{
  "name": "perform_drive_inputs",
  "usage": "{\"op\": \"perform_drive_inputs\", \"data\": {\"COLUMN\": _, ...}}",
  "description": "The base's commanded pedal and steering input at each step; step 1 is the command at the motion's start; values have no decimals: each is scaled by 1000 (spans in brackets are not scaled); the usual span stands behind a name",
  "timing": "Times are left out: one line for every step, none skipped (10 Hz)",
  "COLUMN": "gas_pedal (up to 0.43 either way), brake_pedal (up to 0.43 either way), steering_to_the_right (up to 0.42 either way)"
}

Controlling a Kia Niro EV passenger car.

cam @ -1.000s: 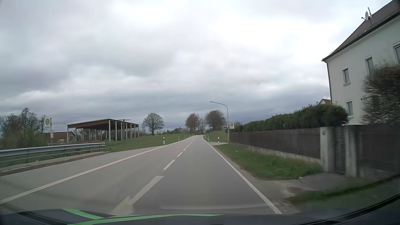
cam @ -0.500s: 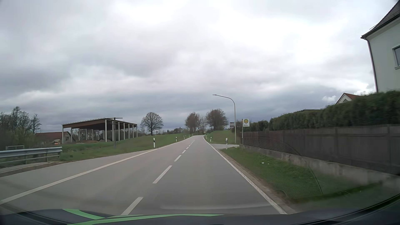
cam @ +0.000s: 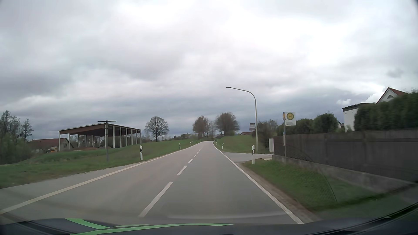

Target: Follow the waypoints while adhering to traffic rules and regulations

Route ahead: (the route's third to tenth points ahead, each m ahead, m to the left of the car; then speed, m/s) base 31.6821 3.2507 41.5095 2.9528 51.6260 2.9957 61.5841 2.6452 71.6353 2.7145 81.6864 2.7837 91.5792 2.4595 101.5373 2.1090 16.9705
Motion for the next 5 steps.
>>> {"op": "perform_drive_inputs", "data": {"gas_pedal": 169, "brake_pedal": 0, "steering_to_the_right": -1}}
{"op": "perform_drive_inputs", "data": {"gas_pedal": 169, "brake_pedal": 0, "steering_to_the_right": -1}}
{"op": "perform_drive_inputs", "data": {"gas_pedal": 169, "brake_pedal": 0, "steering_to_the_right": -1}}
{"op": "perform_drive_inputs", "data": {"gas_pedal": 169, "brake_pedal": 0, "steering_to_the_right": -1}}
{"op": "perform_drive_inputs", "data": {"gas_pedal": 169, "brake_pedal": 0, "steering_to_the_right": -1}}
